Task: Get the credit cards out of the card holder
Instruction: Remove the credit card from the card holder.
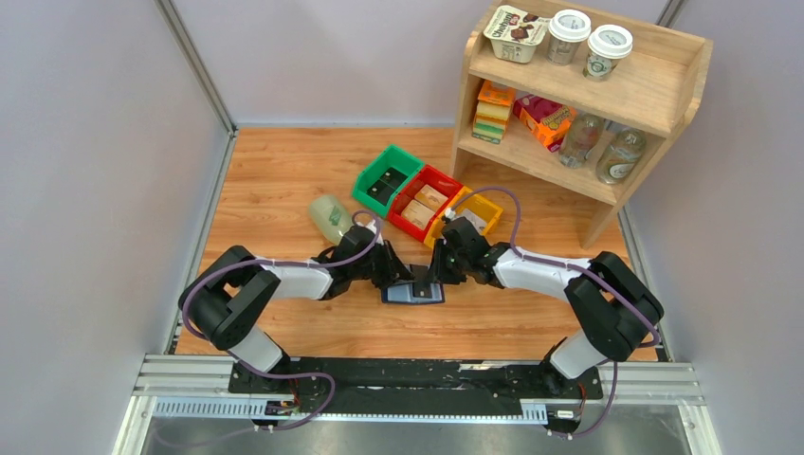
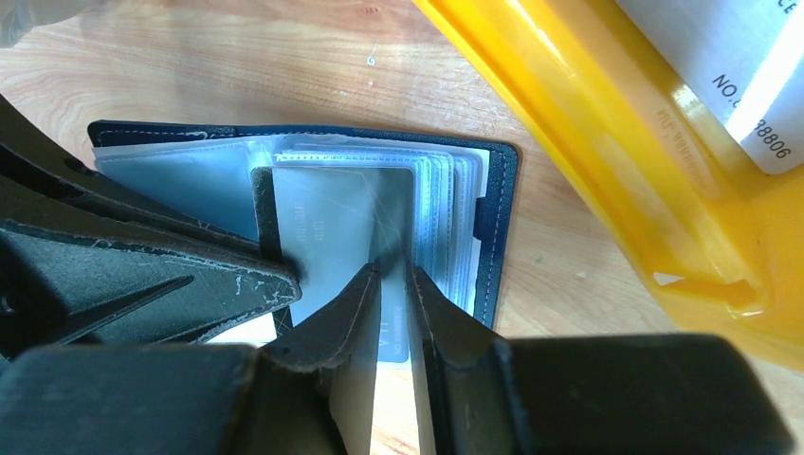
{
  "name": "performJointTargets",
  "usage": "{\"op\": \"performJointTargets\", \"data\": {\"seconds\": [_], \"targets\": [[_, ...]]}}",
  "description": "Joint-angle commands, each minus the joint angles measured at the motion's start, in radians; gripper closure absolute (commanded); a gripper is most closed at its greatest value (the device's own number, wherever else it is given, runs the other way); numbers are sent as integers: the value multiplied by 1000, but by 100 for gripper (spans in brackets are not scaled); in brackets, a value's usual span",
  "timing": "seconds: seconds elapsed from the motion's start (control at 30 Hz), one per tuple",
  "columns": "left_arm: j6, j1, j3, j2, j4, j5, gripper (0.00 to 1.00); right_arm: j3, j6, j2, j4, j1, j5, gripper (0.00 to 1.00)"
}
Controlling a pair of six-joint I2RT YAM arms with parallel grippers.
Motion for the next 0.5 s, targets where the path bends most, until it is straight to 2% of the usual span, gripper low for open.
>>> {"op": "performJointTargets", "data": {"seconds": [0.0,0.07,0.1,0.47], "targets": [[-4,-11,9,-21,111,45,89,-45,7,53,-10,15,-14,77],[25,-11,3,-48,62,20,99,-53,7,56,-11,13,-10,77],[41,-8,-4,-68,49,9,100,-57,7,62,-10,12,-10,78],[58,44,-113,-145,-40,-12,100,-76,2,123,2,4,-13,78]]}}
